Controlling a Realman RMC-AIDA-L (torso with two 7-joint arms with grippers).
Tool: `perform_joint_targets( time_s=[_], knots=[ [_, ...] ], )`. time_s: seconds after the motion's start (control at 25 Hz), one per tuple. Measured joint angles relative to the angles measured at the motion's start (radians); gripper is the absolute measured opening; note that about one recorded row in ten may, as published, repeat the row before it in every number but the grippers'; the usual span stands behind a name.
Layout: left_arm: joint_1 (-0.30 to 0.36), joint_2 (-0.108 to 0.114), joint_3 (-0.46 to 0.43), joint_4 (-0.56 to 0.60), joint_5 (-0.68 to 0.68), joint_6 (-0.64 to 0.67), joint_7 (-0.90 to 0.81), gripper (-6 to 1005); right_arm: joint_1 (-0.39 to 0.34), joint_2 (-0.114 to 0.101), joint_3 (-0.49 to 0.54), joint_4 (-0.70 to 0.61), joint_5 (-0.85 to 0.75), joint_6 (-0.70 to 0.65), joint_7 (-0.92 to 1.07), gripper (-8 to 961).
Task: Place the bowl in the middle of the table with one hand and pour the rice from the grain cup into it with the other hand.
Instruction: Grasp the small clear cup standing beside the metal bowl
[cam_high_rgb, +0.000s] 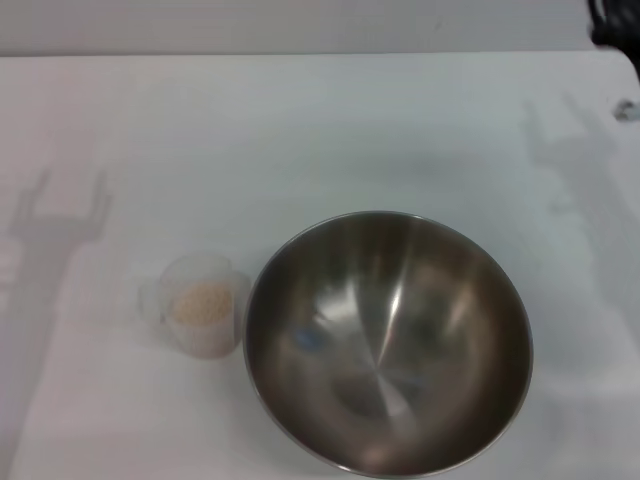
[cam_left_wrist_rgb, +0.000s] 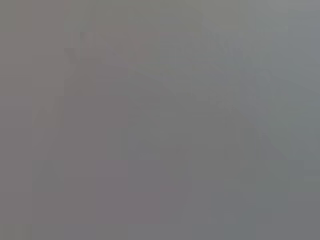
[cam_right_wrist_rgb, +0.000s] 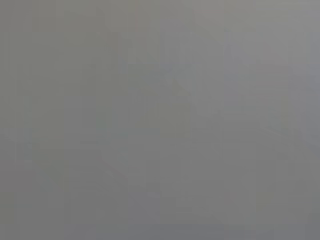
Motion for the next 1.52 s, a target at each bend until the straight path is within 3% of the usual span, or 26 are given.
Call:
perform_joint_targets(
  time_s=[0.2, 0.28, 0.36, 0.64, 1.0, 1.16, 1.52],
  knots=[
    [0.024, 0.002, 0.099, 0.037, 0.0, 0.074, 0.008, 689, 0.032, -0.003, 0.038, 0.224, 0.001, -0.086, 0.164, 515],
    [0.037, 0.003, 0.14, 0.054, 0.0, 0.096, 0.008, 689, 0.042, -0.004, 0.053, 0.263, 0.001, -0.085, 0.173, 515],
    [0.077, 0.004, 0.255, 0.093, 0.0, 0.131, 0.008, 689, 0.056, -0.004, 0.065, 0.286, 0.001, -0.08, 0.173, 515],
    [0.143, 0.004, 0.396, 0.119, 0.0, 0.144, 0.008, 689, 0.113, -0.005, 0.079, 0.324, 0.001, -0.042, 0.171, 515],
    [0.162, 0.002, 0.462, 0.121, 0.0, 0.124, 0.005, 689, 0.133, -0.012, 0.106, 0.336, 0.001, -0.042, 0.17, 515],
    [0.165, 0.002, 0.526, 0.123, 0.0, 0.042, 0.001, 689, 0.149, -0.014, 0.113, 0.344, -0.004, -0.043, 0.169, 515],
    [0.169, 0.001, 0.545, 0.123, 0.0, 0.006, 0.0, 690, 0.161, -0.017, 0.114, 0.347, -0.005, -0.041, 0.168, 514]
  ],
)
